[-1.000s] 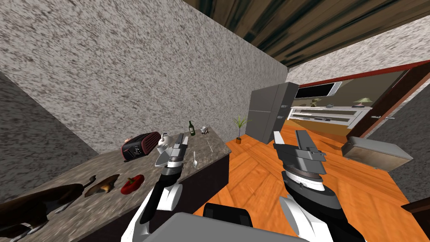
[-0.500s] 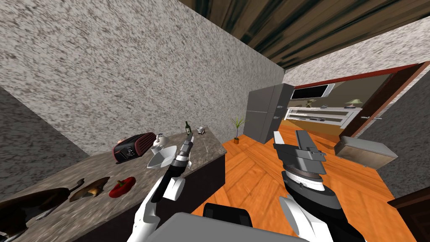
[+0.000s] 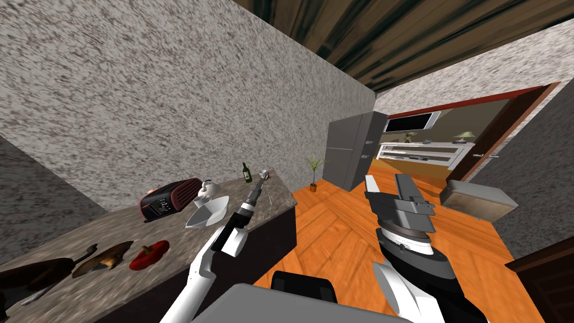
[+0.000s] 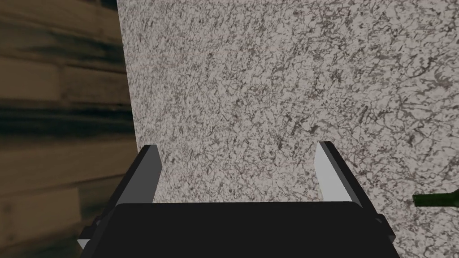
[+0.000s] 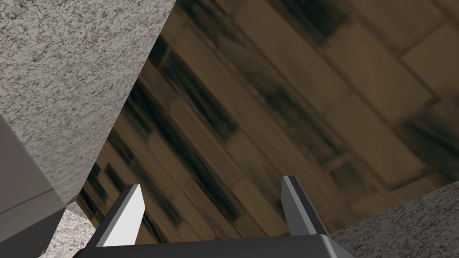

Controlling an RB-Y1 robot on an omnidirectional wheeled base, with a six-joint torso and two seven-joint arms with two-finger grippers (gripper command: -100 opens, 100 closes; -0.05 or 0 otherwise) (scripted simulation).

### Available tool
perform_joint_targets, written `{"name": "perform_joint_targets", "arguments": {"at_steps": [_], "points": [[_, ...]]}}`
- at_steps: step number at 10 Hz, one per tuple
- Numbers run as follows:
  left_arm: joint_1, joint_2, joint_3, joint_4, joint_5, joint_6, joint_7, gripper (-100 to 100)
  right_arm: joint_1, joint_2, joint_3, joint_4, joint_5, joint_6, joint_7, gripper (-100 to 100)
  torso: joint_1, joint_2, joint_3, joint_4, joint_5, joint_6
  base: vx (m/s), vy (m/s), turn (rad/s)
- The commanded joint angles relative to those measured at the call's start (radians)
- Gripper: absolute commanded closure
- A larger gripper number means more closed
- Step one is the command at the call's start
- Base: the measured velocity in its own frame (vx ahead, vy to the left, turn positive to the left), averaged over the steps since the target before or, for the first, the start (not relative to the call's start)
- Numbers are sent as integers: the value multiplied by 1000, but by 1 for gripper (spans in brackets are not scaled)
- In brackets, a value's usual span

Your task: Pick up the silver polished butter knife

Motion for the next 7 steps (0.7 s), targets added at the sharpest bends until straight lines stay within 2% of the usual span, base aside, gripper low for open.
{"name": "perform_joint_targets", "arguments": {"at_steps": [1, 2, 3, 4, 5, 6, 7], "points": [[-17, 8, -11, 10, 0, 43, -17, -100, 0, 0, 0, 0, 0, 0, 0, 0, 0, 0, 0, 0, 0, 0, 13, -71, -14], [-48, 41, -22, 40, 6, 71, -37, -100, 0, 0, 0, 0, 0, 0, 0, 0, 1, 0, 0, 0, 0, 0, 25, -83, -36], [-48, 41, -22, 40, 6, 89, -37, -100, 0, 0, 0, 0, 0, 0, 0, 0, 0, 0, 0, 0, 0, 0, 21, -69, -15], [-78, 74, -33, 71, 13, 123, -57, -100, 0, 0, 0, 0, 0, 0, 0, 0, 1, 0, 0, 0, 0, 0, 7, -78, -31], [-78, 74, -33, 71, 13, 134, -57, -100, 0, 0, 0, 0, 0, 0, 0, 0, 1, 0, 0, 0, 0, 0, 8, -74, -17], [-107, 105, -44, 102, 18, 172, -75, -100, 0, 0, 0, 0, 0, 0, 0, 0, 1, 1, 0, 0, 0, 0, 25, -87, -35], [-107, 105, -44, 102, 18, 180, -75, -100, 0, 0, 0, 0, 0, 0, 0, 0, 1, 0, 0, 0, 0, 0, 13, -63, -18]]}}
